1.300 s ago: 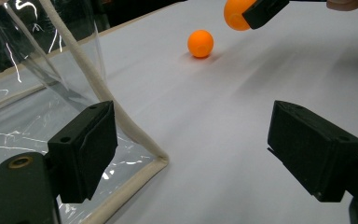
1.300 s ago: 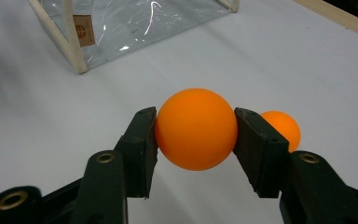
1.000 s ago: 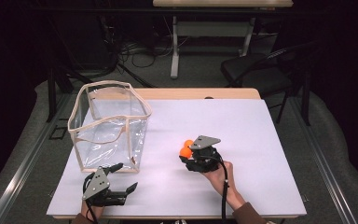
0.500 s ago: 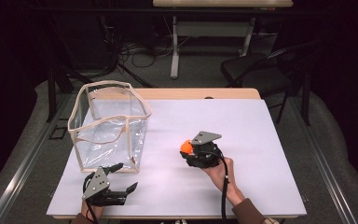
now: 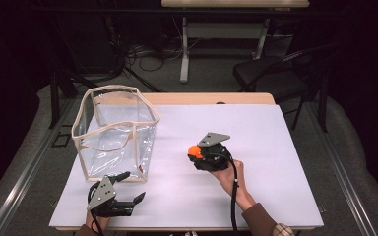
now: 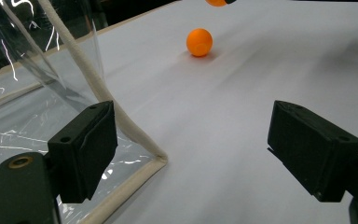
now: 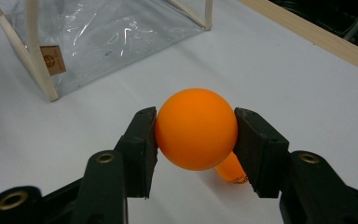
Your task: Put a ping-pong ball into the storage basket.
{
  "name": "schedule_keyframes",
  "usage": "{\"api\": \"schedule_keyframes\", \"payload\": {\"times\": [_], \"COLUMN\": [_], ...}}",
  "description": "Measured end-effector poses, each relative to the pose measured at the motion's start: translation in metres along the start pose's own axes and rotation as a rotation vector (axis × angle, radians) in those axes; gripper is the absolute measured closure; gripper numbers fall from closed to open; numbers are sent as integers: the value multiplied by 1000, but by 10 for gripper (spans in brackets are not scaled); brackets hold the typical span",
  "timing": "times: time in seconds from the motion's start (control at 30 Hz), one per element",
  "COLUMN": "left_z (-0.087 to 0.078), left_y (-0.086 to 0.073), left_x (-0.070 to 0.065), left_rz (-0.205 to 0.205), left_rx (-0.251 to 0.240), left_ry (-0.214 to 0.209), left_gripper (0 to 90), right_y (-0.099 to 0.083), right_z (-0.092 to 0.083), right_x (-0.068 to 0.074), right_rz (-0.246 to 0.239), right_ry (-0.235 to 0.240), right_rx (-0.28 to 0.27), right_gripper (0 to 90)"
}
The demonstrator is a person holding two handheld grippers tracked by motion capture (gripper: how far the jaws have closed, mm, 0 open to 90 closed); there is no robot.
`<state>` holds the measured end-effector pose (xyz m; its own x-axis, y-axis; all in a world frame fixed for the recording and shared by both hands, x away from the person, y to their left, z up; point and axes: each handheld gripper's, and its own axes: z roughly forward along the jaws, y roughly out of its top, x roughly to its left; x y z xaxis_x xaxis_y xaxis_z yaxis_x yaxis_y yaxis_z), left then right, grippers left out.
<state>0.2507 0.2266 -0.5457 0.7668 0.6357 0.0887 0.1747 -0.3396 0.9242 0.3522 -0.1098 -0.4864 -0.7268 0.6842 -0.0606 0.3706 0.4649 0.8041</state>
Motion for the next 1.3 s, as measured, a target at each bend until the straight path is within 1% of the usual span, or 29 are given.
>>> {"api": "schedule_keyframes", "payload": {"times": [0.5,0.77,0.97,1.0,1.07,1.13,1.3], "left_z": [0,0,0,0,0,0,0], "left_y": [0,0,0,0,0,0,0], "left_x": [0,0,0,0,0,0,1], "left_rz": [1,4,4,4,4,5,0], "left_rx": [0,0,-1,-1,-1,-2,-5], "left_ry": [3,3,5,5,5,5,2], "left_gripper": [159,159,159,159,159,159,159], "right_y": [16,25,32,33,34,35,39], "right_z": [0,-1,-1,-1,-1,0,0], "right_x": [-5,-8,-9,-9,-9,-10,-11], "right_rz": [-13,-27,-24,-32,-27,-33,-38], "right_ry": [-14,-22,-27,-29,-28,-30,-30], "right_rx": [6,0,-6,-4,-5,-2,0], "right_gripper": [508,508,508,508,508,508,508]}}
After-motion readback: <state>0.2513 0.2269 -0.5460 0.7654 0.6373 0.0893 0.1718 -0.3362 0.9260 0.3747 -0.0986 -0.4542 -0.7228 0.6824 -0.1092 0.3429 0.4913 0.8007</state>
